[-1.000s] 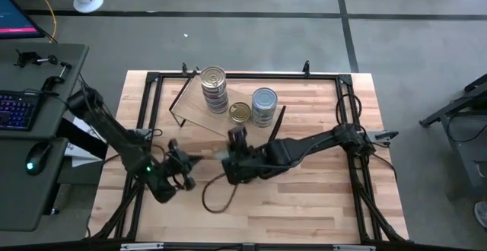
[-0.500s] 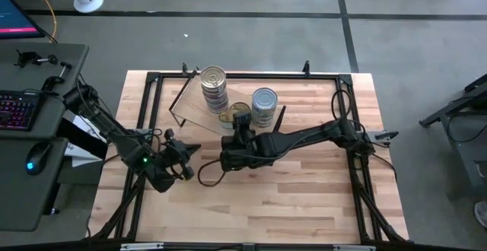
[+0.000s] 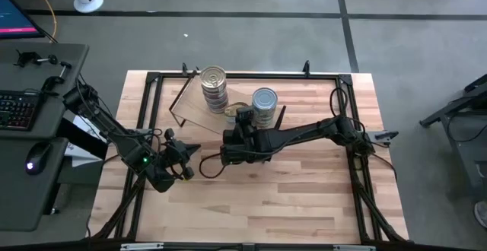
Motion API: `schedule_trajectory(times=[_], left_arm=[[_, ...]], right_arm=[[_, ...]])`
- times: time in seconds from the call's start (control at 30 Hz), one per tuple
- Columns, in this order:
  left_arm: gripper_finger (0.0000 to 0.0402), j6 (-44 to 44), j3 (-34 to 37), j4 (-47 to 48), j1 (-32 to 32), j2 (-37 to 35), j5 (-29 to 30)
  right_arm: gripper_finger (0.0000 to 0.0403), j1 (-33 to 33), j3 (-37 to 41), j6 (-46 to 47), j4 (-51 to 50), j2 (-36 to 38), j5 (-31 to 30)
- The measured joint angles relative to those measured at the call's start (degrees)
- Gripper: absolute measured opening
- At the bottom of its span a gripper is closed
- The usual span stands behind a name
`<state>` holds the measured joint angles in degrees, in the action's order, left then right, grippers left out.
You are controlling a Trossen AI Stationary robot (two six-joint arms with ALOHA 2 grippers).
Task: Stack canned seafood by type on shelf
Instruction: Stack the green tuna can on top of the other green tuna can on the shelf, then adjust the shelf on the table
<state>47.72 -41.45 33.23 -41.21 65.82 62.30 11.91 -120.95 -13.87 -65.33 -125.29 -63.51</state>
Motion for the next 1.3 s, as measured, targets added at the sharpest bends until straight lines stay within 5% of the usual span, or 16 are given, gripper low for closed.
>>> schedule_trajectory(times=[0.17,0.5,1.3], left_arm=[[0.0,0.0,0.0,0.0,0.0,0.0,-0.2],[0.0,0.0,0.0,0.0,0.0,0.0,-0.2],[0.0,0.2,0.0,-0.1,0.0,0.0,-0.3]], right_arm=[[0.0212,-0.4,0.0,4.1,-2.5,0.0,1.8],[0.022,-0.3,0.0,13.5,-8.8,0.0,12.7],[0.0222,-2.8,-6.5,16.7,-9.9,0.0,16.1]])
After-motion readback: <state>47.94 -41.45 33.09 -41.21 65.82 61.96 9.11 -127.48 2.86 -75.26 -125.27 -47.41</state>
